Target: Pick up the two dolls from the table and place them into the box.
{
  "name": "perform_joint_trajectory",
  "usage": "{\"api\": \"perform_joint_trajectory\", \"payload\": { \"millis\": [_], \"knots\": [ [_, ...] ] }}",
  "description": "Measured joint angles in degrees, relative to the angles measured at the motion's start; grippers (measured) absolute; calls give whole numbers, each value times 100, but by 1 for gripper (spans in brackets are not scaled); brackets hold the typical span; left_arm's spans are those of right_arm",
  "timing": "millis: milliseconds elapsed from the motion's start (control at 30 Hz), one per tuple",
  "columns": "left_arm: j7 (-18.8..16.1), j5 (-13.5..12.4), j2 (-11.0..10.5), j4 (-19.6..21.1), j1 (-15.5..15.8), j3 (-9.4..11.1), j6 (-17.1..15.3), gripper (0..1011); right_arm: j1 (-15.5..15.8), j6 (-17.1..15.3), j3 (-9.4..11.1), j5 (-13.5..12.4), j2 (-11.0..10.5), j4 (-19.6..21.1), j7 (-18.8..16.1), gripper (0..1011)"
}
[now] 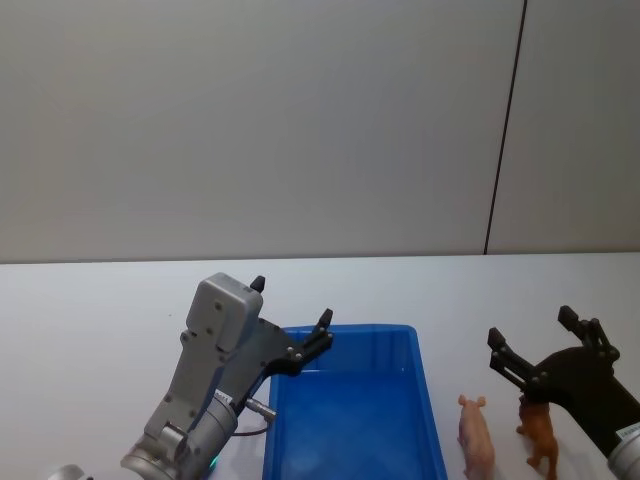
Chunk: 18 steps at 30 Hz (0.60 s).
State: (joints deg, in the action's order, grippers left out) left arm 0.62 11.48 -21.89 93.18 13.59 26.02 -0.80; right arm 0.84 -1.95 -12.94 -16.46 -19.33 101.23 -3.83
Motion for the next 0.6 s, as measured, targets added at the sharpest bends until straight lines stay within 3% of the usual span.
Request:
{"api": "perform_joint_trajectory", "payload": {
  "millis": [600],
  "knots": [
    [0, 0, 0, 0, 0, 0, 0, 1002, 0, 0, 0, 0, 0, 0, 0, 1001]
  ]
}}
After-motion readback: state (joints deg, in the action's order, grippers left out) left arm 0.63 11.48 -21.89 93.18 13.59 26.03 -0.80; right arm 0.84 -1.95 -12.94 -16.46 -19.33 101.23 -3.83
